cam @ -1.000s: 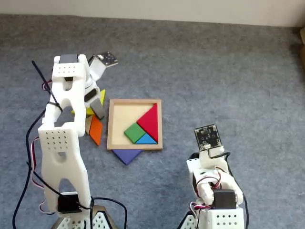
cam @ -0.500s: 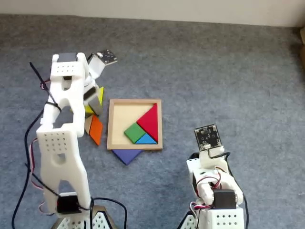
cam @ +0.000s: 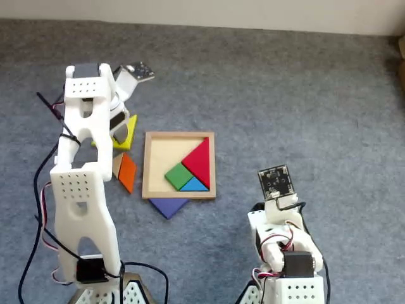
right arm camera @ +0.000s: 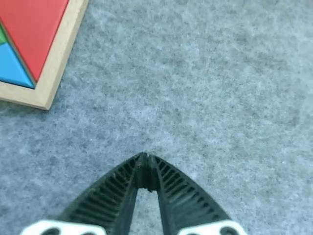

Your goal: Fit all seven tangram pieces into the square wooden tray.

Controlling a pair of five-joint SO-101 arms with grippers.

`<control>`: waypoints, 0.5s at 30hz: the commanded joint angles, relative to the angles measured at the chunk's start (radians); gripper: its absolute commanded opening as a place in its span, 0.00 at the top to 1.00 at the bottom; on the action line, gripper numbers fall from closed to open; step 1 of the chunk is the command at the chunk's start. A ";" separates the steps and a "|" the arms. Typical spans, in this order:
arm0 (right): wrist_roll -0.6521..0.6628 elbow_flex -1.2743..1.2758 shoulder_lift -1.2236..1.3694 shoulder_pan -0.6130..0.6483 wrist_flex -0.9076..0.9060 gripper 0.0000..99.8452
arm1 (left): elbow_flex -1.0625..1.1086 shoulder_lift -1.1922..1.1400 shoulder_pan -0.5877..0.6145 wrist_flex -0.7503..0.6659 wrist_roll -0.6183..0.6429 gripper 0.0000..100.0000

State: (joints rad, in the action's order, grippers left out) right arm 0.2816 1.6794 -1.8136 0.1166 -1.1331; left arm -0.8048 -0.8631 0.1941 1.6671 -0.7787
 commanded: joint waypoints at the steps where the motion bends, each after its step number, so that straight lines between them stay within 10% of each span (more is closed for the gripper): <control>1: -0.006 0.133 -0.012 -0.010 0.002 0.99 | -0.065 0.019 -0.021 0.025 0.008 0.77; 15: -0.006 0.133 -0.012 -0.010 0.002 0.99 | -0.147 -0.102 0.035 -0.034 0.060 0.66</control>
State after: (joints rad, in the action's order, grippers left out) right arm 0.2816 1.6794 -1.8136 0.1166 -1.1331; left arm -0.9091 -0.9521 0.2033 1.6717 -0.7096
